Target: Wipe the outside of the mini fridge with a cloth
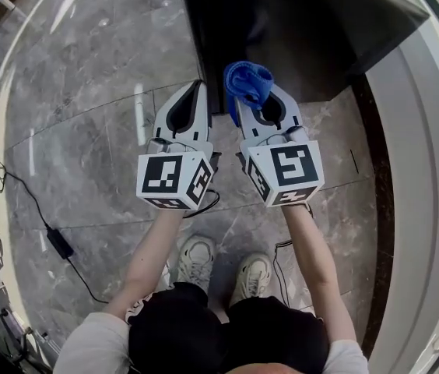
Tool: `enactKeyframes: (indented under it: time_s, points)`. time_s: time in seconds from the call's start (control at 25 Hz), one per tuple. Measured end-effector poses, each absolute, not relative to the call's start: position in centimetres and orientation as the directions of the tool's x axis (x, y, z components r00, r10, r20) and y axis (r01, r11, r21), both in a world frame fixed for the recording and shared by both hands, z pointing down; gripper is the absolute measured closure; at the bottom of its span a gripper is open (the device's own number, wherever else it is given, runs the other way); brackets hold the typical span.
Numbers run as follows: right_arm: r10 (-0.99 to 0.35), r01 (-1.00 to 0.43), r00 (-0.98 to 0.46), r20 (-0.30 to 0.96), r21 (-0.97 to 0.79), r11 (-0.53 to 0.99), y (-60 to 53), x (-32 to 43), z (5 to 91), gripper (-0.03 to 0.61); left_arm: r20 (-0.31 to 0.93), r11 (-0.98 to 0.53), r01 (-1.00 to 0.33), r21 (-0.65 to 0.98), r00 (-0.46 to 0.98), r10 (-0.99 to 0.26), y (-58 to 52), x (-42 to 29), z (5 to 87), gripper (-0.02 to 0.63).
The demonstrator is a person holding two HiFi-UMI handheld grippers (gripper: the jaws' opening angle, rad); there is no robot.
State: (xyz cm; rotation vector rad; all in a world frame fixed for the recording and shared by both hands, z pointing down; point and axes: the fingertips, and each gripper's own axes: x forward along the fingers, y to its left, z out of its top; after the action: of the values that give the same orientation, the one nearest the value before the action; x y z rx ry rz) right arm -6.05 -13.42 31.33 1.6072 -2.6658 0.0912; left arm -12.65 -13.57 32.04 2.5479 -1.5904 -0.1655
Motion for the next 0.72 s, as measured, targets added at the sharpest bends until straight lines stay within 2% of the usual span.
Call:
enactKeyframes:
  time_s: [0.32,0.72]
  points:
    - [-0.83,-0.834,-0.549,0.095,0.001,0.551,-14.6,-11.9,33.4,0.526,0.019,-0.36,-0.911,0.2,0.371,-0.928,-14.4,-17.0,33.7,0.609]
    - [-0.849,-0.852,-0.521,0.086,0.015,0.524,-15.6,-10.1,33.7,0.526,0.043,-0.388,-0.9,0.201,0.404,-0.914,-14.9,-14.9,34.9,0.609]
